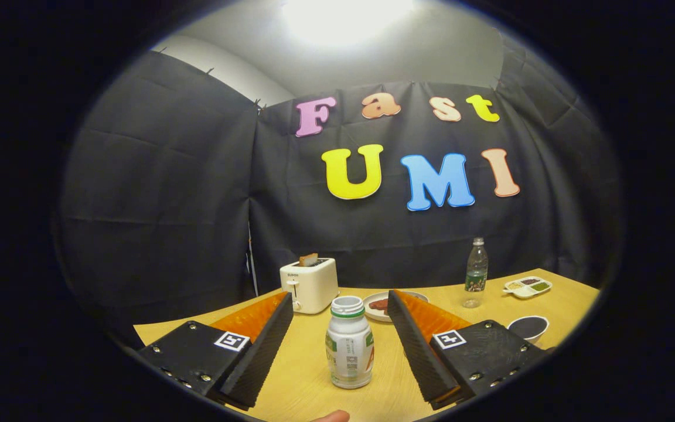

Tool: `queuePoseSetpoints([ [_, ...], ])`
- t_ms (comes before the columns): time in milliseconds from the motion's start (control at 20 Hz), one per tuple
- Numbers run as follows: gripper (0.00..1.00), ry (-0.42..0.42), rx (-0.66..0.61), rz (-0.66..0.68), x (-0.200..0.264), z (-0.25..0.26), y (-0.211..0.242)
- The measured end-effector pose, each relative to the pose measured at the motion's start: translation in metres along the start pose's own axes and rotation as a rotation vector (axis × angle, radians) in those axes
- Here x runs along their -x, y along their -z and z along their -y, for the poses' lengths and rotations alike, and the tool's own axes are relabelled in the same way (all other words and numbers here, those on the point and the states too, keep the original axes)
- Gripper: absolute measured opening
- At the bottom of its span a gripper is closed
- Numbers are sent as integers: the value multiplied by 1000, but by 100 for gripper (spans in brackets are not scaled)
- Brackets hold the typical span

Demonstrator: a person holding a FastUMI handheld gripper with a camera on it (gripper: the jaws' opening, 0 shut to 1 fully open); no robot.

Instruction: Take the bottle from table, then pour the juice into the cup, finally place the bottle on the coaster

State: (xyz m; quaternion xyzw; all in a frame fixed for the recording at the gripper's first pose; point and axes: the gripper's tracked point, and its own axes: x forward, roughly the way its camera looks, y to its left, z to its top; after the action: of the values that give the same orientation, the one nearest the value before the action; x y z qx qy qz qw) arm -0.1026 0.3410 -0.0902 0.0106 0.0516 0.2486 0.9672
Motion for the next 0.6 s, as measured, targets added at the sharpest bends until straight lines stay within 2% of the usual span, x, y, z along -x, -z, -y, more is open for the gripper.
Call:
queuePoseSetpoints([
  [350, 98, 51, 14, -152, -35, 7, 73],
  [600, 98, 71, 34, -201, -49, 9, 98],
])
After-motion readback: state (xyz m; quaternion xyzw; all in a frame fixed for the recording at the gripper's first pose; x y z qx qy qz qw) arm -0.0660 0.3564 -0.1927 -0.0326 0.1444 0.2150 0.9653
